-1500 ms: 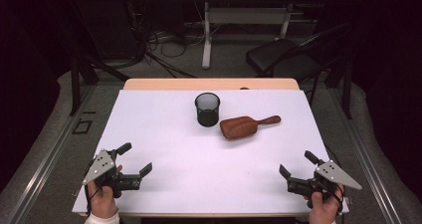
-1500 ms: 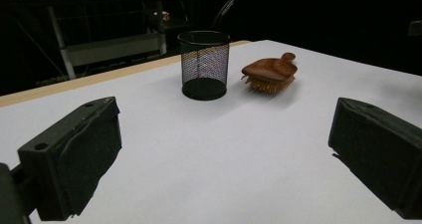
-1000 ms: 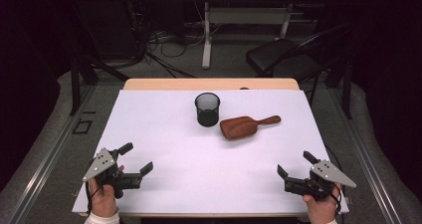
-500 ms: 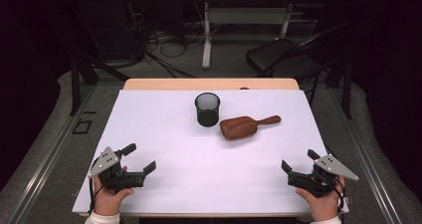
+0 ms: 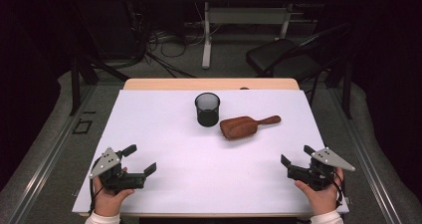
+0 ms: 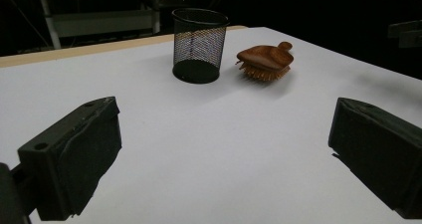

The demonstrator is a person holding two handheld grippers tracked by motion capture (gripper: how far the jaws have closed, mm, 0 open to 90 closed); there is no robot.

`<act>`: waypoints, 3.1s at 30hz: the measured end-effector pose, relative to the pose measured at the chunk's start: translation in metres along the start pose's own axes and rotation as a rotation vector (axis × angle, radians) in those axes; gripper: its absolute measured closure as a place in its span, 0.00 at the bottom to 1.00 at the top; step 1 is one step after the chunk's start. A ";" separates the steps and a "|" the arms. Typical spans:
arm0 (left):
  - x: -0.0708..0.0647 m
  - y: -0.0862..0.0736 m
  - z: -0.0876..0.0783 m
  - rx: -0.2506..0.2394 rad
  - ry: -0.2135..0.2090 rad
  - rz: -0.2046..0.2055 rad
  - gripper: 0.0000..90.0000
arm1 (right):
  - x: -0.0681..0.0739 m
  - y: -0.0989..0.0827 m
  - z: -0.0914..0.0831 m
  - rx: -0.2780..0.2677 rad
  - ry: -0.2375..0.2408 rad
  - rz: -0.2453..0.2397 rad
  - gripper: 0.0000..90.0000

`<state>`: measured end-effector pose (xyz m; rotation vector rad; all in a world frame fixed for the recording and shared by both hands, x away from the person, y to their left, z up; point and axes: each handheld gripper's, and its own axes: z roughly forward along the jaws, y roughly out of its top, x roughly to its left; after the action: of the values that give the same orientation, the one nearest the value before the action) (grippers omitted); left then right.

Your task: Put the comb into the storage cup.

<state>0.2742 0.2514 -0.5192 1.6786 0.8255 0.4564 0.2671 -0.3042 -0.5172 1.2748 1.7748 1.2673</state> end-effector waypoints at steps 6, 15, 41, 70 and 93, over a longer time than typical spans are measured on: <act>0.001 0.000 0.000 0.001 0.006 -0.006 0.00 | -0.004 0.012 0.005 0.014 0.002 -0.012 0.16; 0.001 0.000 -0.001 -0.008 0.003 -0.004 0.00 | -0.006 0.030 0.021 0.047 0.029 -0.032 0.24; 0.001 0.001 -0.001 -0.008 -0.008 -0.007 0.00 | -0.006 0.067 0.076 0.085 0.037 -0.061 0.37; 0.003 0.001 -0.002 -0.010 -0.014 -0.011 0.00 | -0.019 0.086 0.124 0.149 -0.066 -0.042 0.55; 0.006 0.000 -0.003 -0.018 -0.016 -0.036 0.00 | -0.027 0.080 0.154 0.216 -0.125 0.037 0.54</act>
<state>0.2765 0.2577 -0.5191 1.6462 0.8359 0.4237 0.4384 -0.2694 -0.4991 1.4787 1.8431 1.0114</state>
